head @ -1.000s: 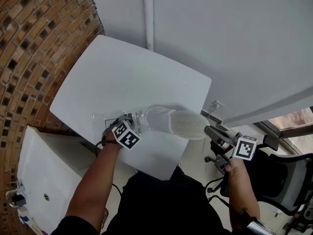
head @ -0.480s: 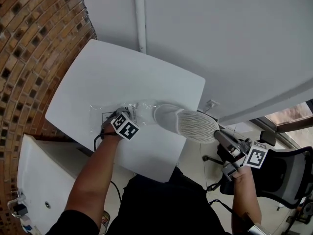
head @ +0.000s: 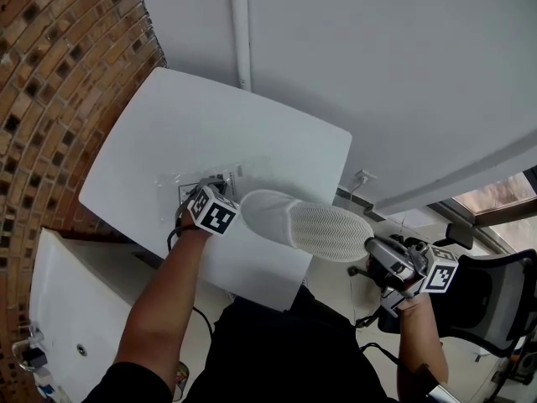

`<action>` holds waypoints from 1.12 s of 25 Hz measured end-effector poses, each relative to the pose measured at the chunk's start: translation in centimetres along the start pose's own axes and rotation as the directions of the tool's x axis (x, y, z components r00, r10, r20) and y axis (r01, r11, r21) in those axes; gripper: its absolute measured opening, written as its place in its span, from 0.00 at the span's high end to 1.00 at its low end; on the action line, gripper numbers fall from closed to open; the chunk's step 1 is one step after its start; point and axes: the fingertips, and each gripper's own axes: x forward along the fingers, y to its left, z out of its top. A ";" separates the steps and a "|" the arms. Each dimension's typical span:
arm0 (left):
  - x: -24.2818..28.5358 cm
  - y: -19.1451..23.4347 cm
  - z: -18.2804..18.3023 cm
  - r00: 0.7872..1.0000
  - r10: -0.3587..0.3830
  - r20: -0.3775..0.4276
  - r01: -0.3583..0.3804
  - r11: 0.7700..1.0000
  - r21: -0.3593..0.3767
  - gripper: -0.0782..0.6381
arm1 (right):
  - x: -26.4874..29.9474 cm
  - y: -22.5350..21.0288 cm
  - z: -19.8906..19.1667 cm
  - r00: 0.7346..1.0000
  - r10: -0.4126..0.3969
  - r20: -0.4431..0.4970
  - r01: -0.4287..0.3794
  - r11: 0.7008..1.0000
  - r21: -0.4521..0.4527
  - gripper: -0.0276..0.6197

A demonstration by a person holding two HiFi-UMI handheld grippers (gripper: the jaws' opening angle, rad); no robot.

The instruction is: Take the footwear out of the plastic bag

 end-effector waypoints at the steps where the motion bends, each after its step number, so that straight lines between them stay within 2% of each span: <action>1: -0.9 0.4 0.3 1.000 0.002 0.029 -0.001 0.999 -0.048 0.87 | 0.6 0.1 -0.6 1.000 0.019 -0.019 -0.018 1.000 0.005 0.91; 3: -3.2 1.3 0.6 0.996 0.017 0.089 -0.002 0.987 -0.160 0.87 | 2.1 0.0 -1.8 0.997 0.051 -0.057 -0.050 0.998 0.023 0.91; 4: -4.5 1.8 0.4 0.993 0.028 0.118 0.000 0.974 -0.228 0.87 | 2.9 -0.1 -2.4 0.995 0.065 -0.075 -0.062 0.997 0.035 0.91; 6: -7.0 2.3 -0.6 0.984 0.049 0.169 0.018 0.927 -0.374 0.87 | 4.3 -0.4 -3.8 0.990 0.086 -0.111 -0.080 0.995 0.060 0.91; 8: -9.4 2.2 -2.3 0.979 0.070 0.193 0.030 0.882 -0.471 0.87 | 5.7 -1.0 -5.1 0.985 0.099 -0.138 -0.087 0.992 0.091 0.91; 10: -11.7 1.8 -4.3 0.978 0.086 0.191 0.020 0.868 -0.496 0.87 | 6.9 -1.9 -6.6 0.982 0.099 -0.163 -0.079 0.989 0.123 0.91; 15: -15.9 -0.7 -7.0 0.978 0.058 0.200 0.039 0.890 -0.454 0.87 | 8.1 -5.8 -10.3 0.971 0.030 -0.237 0.014 0.983 0.181 0.91; 17: -17.0 -2.1 -7.6 0.978 0.037 0.205 0.061 0.891 -0.450 0.87 | 7.8 -7.9 -11.5 0.962 -0.041 -0.269 0.092 0.979 0.182 0.91; 19: -17.7 -4.0 -8.1 0.978 -0.001 0.207 0.099 0.880 -0.464 0.88 | 7.2 -10.5 -13.2 0.929 -0.167 -0.331 0.220 0.967 0.127 0.90; 21: -17.7 -6.7 -8.3 0.974 -0.068 0.218 0.164 0.870 -0.465 0.88 | 6.8 -12.3 -14.6 0.873 -0.291 -0.391 0.332 0.942 0.041 0.89; 24: -17.4 -9.7 -8.4 0.967 -0.133 0.220 0.218 0.878 -0.427 0.88 | 6.7 -14.1 -15.4 0.799 -0.428 -0.422 0.438 0.895 -0.079 0.87; 26: -17.3 -10.4 -8.6 0.966 -0.145 0.215 0.225 0.881 -0.417 0.88 | 6.4 -15.2 -15.6 0.743 -0.521 -0.420 0.506 0.848 -0.156 0.86; 28: -17.4 -10.6 -8.9 0.965 -0.158 0.210 0.234 0.881 -0.412 0.88 | 6.0 -16.1 -15.3 0.675 -0.624 -0.394 0.573 0.780 -0.252 0.84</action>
